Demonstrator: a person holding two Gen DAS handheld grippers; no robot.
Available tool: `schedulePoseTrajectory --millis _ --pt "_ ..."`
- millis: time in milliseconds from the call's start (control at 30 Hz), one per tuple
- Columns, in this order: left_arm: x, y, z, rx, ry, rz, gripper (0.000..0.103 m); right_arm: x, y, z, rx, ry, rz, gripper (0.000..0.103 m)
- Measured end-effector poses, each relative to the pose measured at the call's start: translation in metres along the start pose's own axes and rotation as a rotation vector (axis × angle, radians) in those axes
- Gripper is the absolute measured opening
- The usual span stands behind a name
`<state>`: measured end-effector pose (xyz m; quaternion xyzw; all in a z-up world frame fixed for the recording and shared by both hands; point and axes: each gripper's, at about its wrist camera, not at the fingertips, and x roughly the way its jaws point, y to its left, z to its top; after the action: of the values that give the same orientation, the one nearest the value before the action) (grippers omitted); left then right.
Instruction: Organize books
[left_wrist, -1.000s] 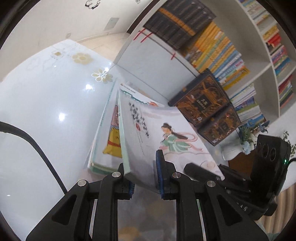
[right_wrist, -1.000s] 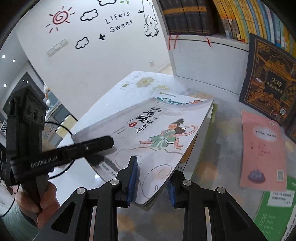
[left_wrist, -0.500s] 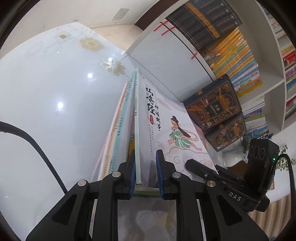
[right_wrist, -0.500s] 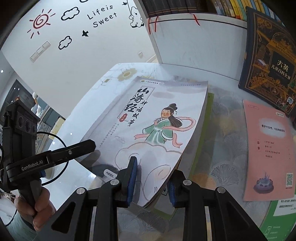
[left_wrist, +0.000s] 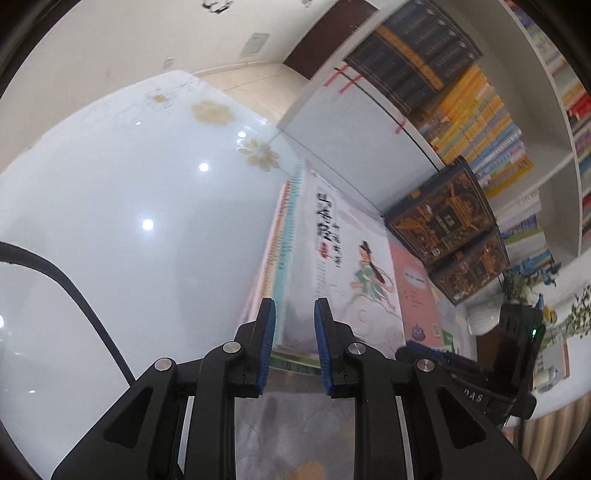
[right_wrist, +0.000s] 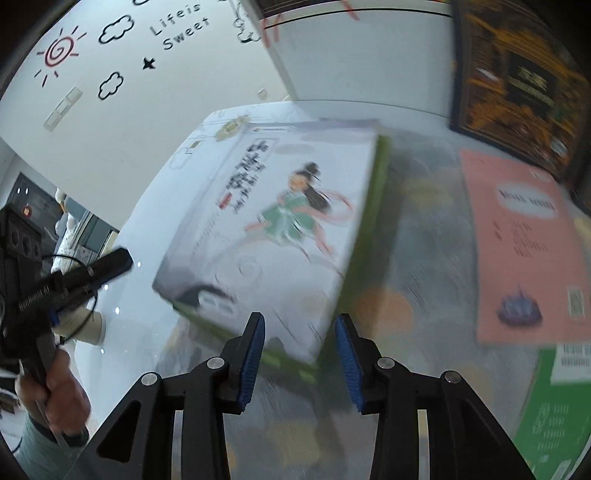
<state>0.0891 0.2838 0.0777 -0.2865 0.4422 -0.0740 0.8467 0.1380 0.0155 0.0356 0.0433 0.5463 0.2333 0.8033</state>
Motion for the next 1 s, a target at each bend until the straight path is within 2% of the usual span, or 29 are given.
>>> schedulePoseTrajectory --millis 33,67,267,333,400,433,600,733,800,900,967,1000 --pt "0.001 -0.004 0.000 0.009 0.007 -0.006 0.021 -0.007 -0.007 -0.011 0.018 -0.002 -0.006 0.038" --pt "0.002 -0.011 0.000 0.019 0.018 -0.015 0.029 -0.011 -0.012 -0.018 0.032 -0.003 -0.014 0.038" --pt "0.003 -0.065 -0.014 0.110 0.047 -0.072 0.032 -0.049 -0.053 -0.080 0.151 -0.014 -0.076 0.039" --pt "0.003 -0.082 -0.023 0.140 0.070 -0.089 0.044 -0.065 -0.070 -0.103 0.208 -0.029 -0.084 0.041" --pt "0.000 -0.100 -0.036 0.161 0.073 -0.104 0.065 -0.078 -0.084 -0.122 0.260 -0.045 -0.083 0.045" --pt "-0.001 -0.106 -0.041 0.168 0.073 -0.112 0.067 -0.086 -0.096 -0.134 0.299 -0.058 -0.083 0.049" --pt "0.016 -0.150 -0.079 0.192 0.161 -0.164 0.067 -0.114 -0.150 -0.166 0.446 -0.111 -0.063 0.052" --pt "0.047 -0.190 -0.119 0.246 0.239 -0.164 0.067 -0.142 -0.205 -0.185 0.556 -0.156 -0.105 0.052" --pt "0.074 -0.210 -0.141 0.269 0.296 -0.150 0.067 -0.154 -0.225 -0.191 0.574 -0.180 -0.147 0.052" --pt "0.111 -0.234 -0.171 0.313 0.335 -0.107 0.067 -0.166 -0.249 -0.191 0.549 -0.204 -0.199 0.052" --pt "0.131 -0.246 -0.187 0.331 0.348 -0.079 0.067 -0.162 -0.264 -0.188 0.529 -0.169 -0.226 0.040" --pt "0.144 -0.252 -0.194 0.333 0.350 -0.053 0.066 -0.158 -0.270 -0.186 0.520 -0.151 -0.225 0.040"
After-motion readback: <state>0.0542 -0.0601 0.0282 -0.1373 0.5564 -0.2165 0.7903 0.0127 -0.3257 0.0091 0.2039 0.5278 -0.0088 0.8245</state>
